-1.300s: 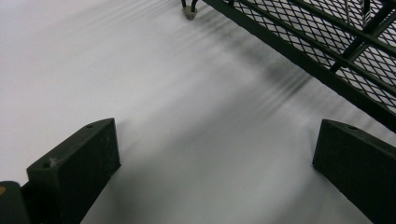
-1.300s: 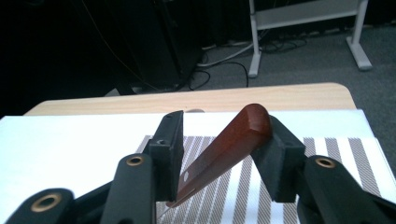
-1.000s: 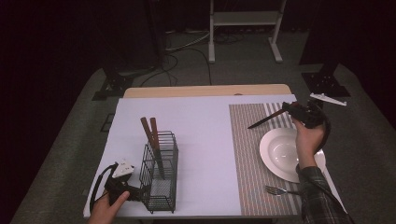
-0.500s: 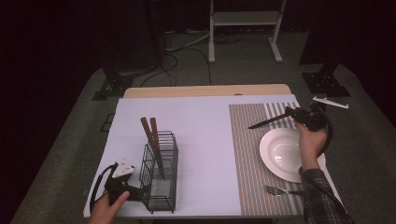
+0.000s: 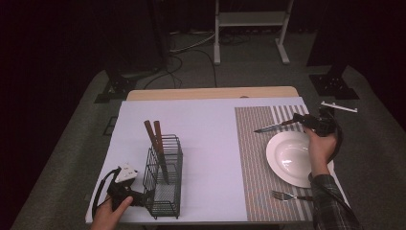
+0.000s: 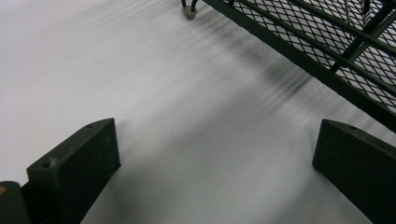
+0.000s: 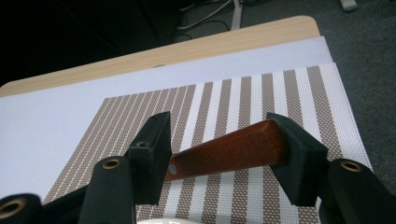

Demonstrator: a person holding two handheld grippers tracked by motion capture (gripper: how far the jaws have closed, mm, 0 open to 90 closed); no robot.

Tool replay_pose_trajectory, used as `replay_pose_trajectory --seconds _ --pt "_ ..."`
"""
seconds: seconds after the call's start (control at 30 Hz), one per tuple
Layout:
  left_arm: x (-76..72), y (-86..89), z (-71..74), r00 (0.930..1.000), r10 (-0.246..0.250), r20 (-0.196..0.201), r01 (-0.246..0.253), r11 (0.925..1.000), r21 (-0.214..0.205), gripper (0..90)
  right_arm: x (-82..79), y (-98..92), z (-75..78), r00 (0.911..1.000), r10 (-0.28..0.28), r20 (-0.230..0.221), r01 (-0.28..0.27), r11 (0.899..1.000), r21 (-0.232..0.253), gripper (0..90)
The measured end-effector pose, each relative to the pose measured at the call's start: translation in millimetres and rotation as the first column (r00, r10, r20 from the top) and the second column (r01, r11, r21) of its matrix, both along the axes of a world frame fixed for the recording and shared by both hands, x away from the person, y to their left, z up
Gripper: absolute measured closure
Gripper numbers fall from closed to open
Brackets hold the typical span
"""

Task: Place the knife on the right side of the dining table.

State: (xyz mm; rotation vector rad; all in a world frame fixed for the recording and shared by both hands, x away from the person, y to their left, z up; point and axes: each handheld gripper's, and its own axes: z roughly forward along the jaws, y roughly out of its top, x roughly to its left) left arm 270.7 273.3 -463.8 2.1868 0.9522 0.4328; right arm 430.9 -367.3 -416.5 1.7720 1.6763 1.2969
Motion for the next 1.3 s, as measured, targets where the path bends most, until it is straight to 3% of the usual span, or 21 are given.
replay_pose_trajectory --seconds 0.37,0.73,1.13,1.3 --pt "0.0 0.0 0.0 1.0000 0.000 0.000 0.000 1.0000 0.000 0.0 2.7 -4.4 -9.1 0.9980 -0.005 -0.062 0.005 1.000 0.002 38.0" --pt "0.0 0.0 0.0 1.0000 0.000 0.000 0.000 1.0000 0.000 0.0 4.6 -5.6 -14.8 0.9955 -0.008 -0.094 0.007 1.000 -0.011 34.7" --pt "0.0 0.0 0.0 1.0000 0.000 0.000 0.000 1.0000 0.000 0.0 8.2 -5.0 -21.2 0.9891 -0.006 -0.147 0.003 1.000 -0.023 29.6" --pt "0.0 0.0 0.0 1.0000 0.000 0.000 0.000 1.0000 0.000 0.0 11.9 -2.1 -21.7 0.9826 -0.007 -0.185 -0.002 0.999 -0.052 28.2"
